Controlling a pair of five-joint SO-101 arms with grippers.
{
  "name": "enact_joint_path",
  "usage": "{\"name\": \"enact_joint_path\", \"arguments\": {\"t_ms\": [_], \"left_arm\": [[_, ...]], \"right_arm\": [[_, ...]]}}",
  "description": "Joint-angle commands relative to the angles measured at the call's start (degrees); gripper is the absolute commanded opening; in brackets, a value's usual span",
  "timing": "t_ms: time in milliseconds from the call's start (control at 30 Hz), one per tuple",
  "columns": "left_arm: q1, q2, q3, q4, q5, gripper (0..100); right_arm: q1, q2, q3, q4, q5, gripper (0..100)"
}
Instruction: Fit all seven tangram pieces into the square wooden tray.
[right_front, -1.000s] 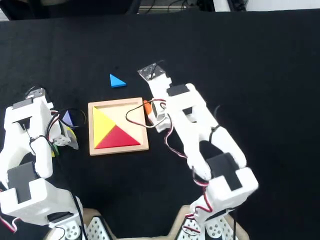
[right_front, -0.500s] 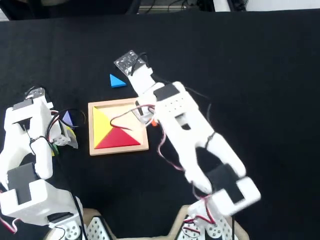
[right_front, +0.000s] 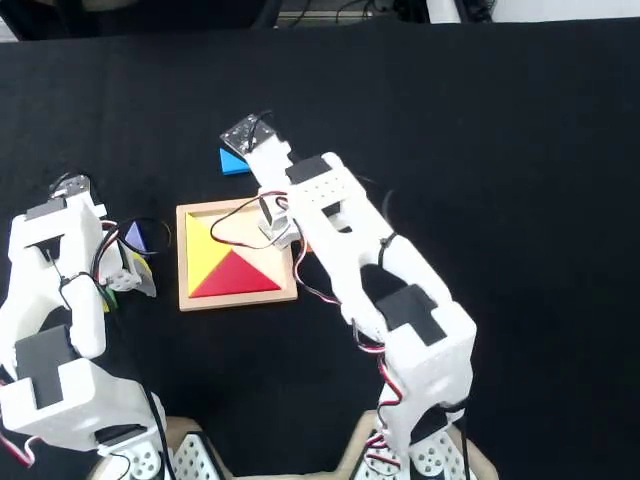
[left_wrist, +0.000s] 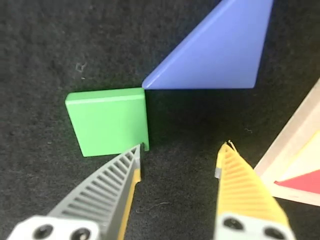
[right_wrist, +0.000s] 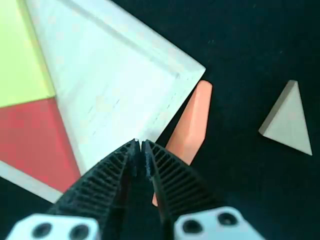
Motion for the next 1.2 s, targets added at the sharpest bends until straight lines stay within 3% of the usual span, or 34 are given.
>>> {"name": "enact_joint_path", "arguments": {"t_ms": [0, 267, 533, 733, 933, 1167], "left_arm": [[-0.31, -0.09, -0.04, -1.05, 0.62, 24], [-0.31, -0.09, -0.04, -1.05, 0.62, 24], [-0.22, -0.09, 0.13, -1.05, 0.62, 24], [-0.22, 0.0, 0.13, -1.05, 0.62, 24], [1.1, 0.0, 1.01, -2.64, 0.62, 24], [1.63, -0.09, 1.1, -2.55, 0.62, 24]], "right_arm": [[-2.02, -0.75, -3.56, 0.97, 0.26, 1.1], [-1.85, -9.45, -3.03, 4.92, 0.53, 1.1], [-4.84, -4.79, -2.42, 5.45, 3.34, 8.0], [2.2, 3.38, -5.14, 3.16, 3.34, 1.0], [4.22, 1.71, -7.16, 10.2, 0.53, 1.0], [5.1, -9.27, 5.76, -0.62, -1.41, 1.1]]}}
